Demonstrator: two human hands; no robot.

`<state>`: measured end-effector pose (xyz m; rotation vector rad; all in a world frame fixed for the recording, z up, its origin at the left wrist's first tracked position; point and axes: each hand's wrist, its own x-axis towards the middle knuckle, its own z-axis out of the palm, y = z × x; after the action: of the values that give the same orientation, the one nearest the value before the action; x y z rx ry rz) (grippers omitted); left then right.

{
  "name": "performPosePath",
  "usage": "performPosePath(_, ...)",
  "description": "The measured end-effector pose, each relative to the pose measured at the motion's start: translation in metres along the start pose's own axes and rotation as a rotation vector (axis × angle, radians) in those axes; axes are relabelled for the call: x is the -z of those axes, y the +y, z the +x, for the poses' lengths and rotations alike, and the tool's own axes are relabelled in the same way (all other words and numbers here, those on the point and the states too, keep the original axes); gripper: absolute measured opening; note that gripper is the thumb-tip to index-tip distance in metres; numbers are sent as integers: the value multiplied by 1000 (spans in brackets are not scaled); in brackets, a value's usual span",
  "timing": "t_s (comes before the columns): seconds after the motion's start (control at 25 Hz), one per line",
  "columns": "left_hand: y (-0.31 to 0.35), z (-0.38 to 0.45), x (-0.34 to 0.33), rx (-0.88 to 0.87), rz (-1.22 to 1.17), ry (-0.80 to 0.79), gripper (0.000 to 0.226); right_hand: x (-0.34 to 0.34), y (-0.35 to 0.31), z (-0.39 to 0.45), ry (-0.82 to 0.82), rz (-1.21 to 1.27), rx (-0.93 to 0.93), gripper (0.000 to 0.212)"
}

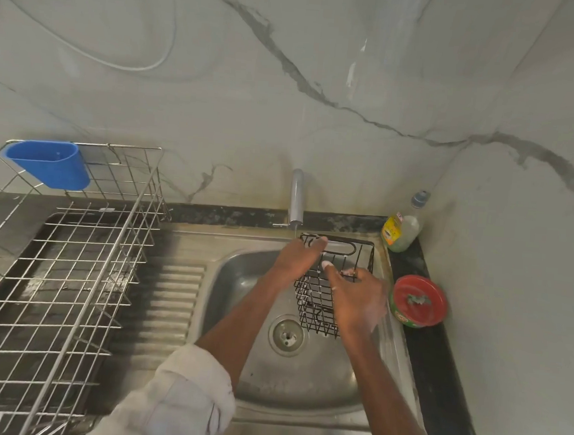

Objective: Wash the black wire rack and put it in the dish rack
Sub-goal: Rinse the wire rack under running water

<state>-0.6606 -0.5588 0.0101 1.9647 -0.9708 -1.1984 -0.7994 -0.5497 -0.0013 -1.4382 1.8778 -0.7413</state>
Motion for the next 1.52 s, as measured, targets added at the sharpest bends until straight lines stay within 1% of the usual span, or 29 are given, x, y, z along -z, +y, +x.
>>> performPosePath(0.08, 13, 8, 0, -11, 133, -21, 61, 3, 2, 3, 11, 25, -33, 48)
performPosePath(0.12, 18, 10, 1, -1, 145, -47, 61, 4, 4, 4, 17, 48, -57, 51)
performPosePath(0.16, 21, 17, 2, 9, 109, -77, 65, 4, 6, 5, 27, 70, -82, 57)
performPosePath(0.2, 21, 23, 3, 40, 35, -112, 71, 2, 8, 5, 37, 83, -105, 65)
performPosePath(0.24, 17, 34, 3, 109, -63, -134, 75, 0, 10, 6, 44, 87, -122, 70)
performPosePath(0.28, 15, 40, 2, 179, -190, -121, 76, -3, 10, 6, 44, 90, -133, 73)
performPosePath(0.36, 3, 54, 1, 288, -402, -12, 68, -9, 8, 3, 20, 81, -136, 71)
performPosePath(0.44, 1, 52, 7, 337, -508, 78, 57, -15, 2, 0, -21, 63, -121, 61)
performPosePath(0.52, -3, 40, 18, 327, -529, 85, 50, -20, -3, -2, -47, 57, -88, 53)
performPosePath(0.56, -7, 35, 23, 307, -519, 67, 52, -25, -6, -2, -62, 60, -69, 52)
performPosePath(0.64, -21, 21, 31, 274, -463, 99, 65, -34, -13, -7, -99, 71, -28, 56)
performPosePath(0.68, -30, 16, 34, 245, -437, 146, 72, -40, -15, -11, -107, 71, -1, 60)
performPosePath(0.76, -47, 11, 40, 193, -435, 200, 81, -48, -16, -16, -97, 49, 56, 65)
performPosePath(0.88, -55, 6, 43, 134, -474, 161, 96, -44, -14, -18, -108, 56, 79, 57)
performPosePath(0.92, -55, 6, 41, 116, -449, 157, 90, -40, -12, -18, -111, 72, 57, 56)
performPosePath(1.0, -46, 5, 31, 115, -397, 156, 55, -33, -5, -15, -105, 87, 21, 60)
performPosePath(1.04, -44, 6, 26, 114, -379, 171, 43, -30, -2, -14, -102, 84, 19, 60)
performPosePath(1.08, -40, 7, 20, 107, -375, 178, 39, -26, 2, -12, -95, 78, 20, 60)
performPosePath(1.2, -29, 3, 4, 81, -355, 169, 40, -13, 11, -6, -56, 57, 6, 61)
performPosePath(1.32, -20, 0, -5, 53, -343, 204, 22, -5, 17, -2, -53, 27, 0, 61)
performPosePath(1.36, -20, -2, -6, 49, -325, 234, 21, -5, 17, -2, -68, 23, 8, 62)
performPosePath(1.52, -33, -8, 5, 75, -284, 343, 28, -8, 10, -9, -145, 41, 61, 64)
